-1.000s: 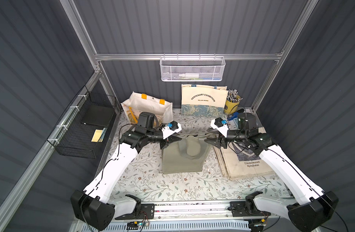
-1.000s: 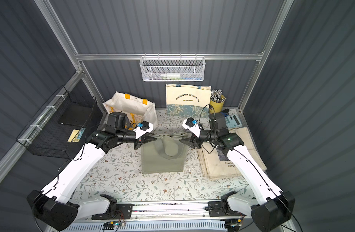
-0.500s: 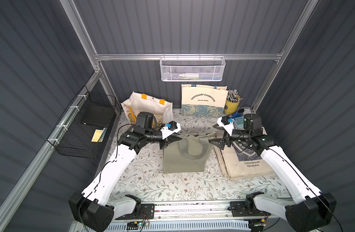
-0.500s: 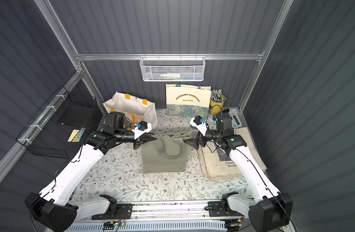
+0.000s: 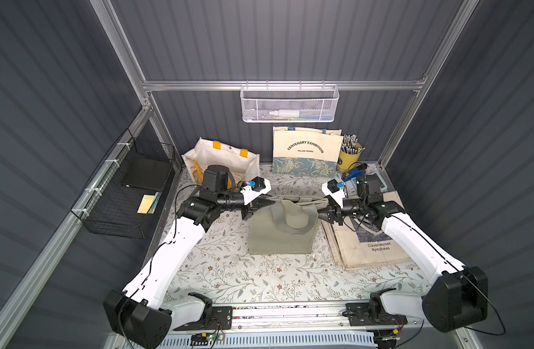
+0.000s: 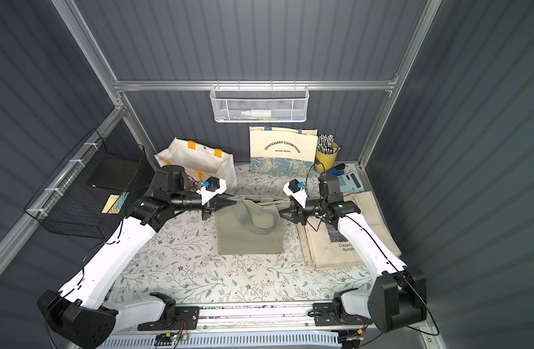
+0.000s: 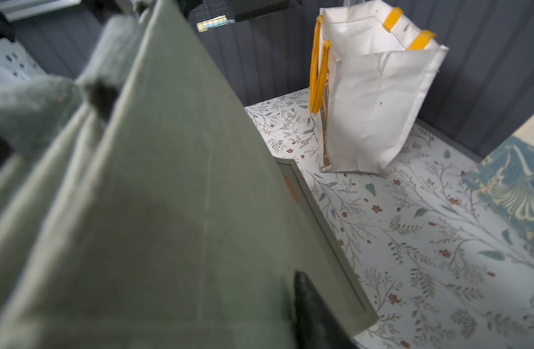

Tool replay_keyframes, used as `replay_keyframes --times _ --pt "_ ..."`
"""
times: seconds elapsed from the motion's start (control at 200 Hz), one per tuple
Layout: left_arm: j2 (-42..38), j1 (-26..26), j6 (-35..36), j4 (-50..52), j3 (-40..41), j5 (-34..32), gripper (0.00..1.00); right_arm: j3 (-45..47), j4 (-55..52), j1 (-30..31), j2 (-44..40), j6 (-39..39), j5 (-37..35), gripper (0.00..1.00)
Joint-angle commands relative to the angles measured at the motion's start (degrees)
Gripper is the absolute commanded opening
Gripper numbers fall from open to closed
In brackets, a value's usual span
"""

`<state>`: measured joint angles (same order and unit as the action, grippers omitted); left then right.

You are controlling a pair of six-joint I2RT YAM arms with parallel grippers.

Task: Put away the canvas bag
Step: Press the canvas bag.

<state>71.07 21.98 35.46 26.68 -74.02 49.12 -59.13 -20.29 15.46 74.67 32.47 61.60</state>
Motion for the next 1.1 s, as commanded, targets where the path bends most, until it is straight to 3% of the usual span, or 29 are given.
replay_keyframes --times 0.0,0.05,0.125,0.175,0.275,0.541,0.651,0.746,0.791,0.926,1.096 --pt "-3.1 -0.8 -3.0 -6.4 0.0 2.9 0.0 0.3 -1.3 0.0 0.6 1.3 4.5 0.08" --pt "-3.5 -1.3 -4.4 -8.0 0.5 3.3 0.0 0.5 -1.7 -0.1 0.8 1.4 4.5 0.11" --pt "-3.8 -1.8 -6.1 -10.2 0.6 4.2 0.0 1.1 -1.7 -0.1 1.0 1.0 4.5 0.24" --pt "-3.6 -1.9 -7.0 -10.8 0.6 4.8 0.0 1.6 -1.6 -0.1 1.1 0.9 4.6 0.38" --pt "-3.5 -2.1 -8.0 -12.0 0.5 5.2 0.0 2.7 -0.4 -0.1 1.2 0.0 4.6 0.49" --pt "-3.0 -3.5 -12.0 -15.9 0.2 6.1 0.0 4.9 0.9 -0.1 3.1 -1.0 5.3 0.54" --pt "-2.6 -5.2 -14.9 -18.9 0.6 7.4 0.0 6.1 0.5 0.0 3.8 -0.5 5.0 0.5" --pt "-2.0 -6.7 -17.5 -22.2 0.6 8.4 0.0 7.4 0.7 0.0 4.3 -0.2 5.1 0.15" --pt "-1.7 -7.1 -18.4 -23.6 0.6 8.8 0.0 7.8 0.7 0.0 4.5 -0.4 5.6 0.1" --pt "0.2 -7.3 -20.3 -25.9 0.2 10.5 0.0 9.1 2.8 0.8 4.5 -2.9 5.6 0.44" --pt "1.0 -7.3 -21.5 -27.2 -0.9 11.3 0.0 10.0 4.7 2.8 5.3 -4.3 5.0 0.55"
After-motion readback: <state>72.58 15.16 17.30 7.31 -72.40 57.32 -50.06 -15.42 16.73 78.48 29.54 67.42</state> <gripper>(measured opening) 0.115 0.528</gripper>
